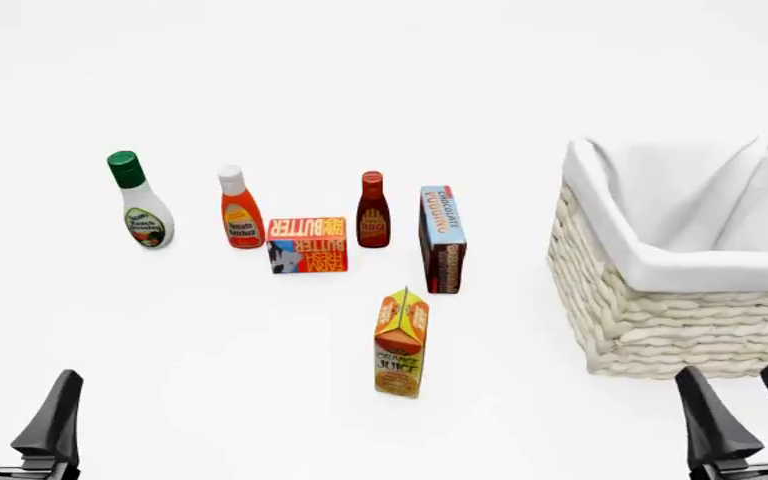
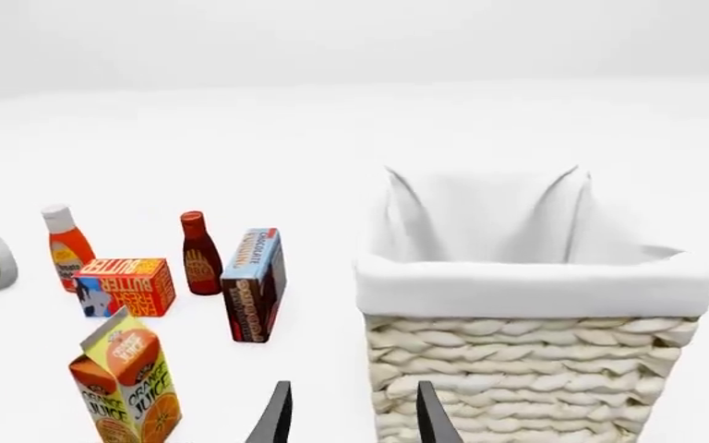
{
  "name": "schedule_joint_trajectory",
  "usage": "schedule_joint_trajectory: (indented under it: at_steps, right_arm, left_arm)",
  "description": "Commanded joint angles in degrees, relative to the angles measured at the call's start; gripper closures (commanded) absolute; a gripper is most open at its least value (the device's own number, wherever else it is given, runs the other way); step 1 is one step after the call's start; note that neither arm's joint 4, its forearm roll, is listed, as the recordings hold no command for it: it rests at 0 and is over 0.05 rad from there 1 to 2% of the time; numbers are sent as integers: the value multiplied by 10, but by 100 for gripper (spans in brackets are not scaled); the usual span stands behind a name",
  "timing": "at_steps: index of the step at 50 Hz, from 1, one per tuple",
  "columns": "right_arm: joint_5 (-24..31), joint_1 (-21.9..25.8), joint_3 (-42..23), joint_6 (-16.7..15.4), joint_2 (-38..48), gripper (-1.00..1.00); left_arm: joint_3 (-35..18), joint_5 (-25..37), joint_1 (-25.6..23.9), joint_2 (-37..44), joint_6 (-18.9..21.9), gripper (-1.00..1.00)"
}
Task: Pick the orange juice and place it in the basket.
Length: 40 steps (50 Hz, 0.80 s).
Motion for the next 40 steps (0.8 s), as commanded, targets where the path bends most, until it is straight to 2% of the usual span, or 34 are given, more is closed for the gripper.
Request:
schedule_joint_trajectory:
  at_steps: [1,5,10,14,18,21,24,26,28,29,32,34,40]
  right_arm:
    - [-4,35,-25,6,44,-100]
    - [-24,50,-37,16,93,-100]
    - [-40,76,-61,4,151,-100]
    - [-38,90,-85,-2,186,-100]
    - [-29,93,-109,20,221,-100]
    - [-17,107,-124,10,245,-100]
    - [-6,116,-138,21,261,-100]
    - [-2,118,-144,13,266,-100]
    - [10,124,-156,23,270,-100]
    - [14,130,-160,40,272,-100]
    - [27,139,-176,42,285,-100]
    - [38,149,-190,55,294,-100]
    - [45,173,-213,110,321,-100]
  left_arm:
    - [0,0,0,0,0,-100]
    - [0,0,0,0,0,-100]
    - [0,0,0,0,0,-100]
    - [0,0,0,0,0,-100]
    - [0,0,0,0,0,-100]
    - [0,0,0,0,0,-100]
    - [0,0,0,0,0,-100]
    - [0,0,0,0,0,-100]
    - [0,0,0,0,0,-100]
    - [0,0,0,0,0,-100]
    - [0,0,0,0,0,-100]
    - [0,0,0,0,0,-100]
    - [0,0,0,0,0,-100]
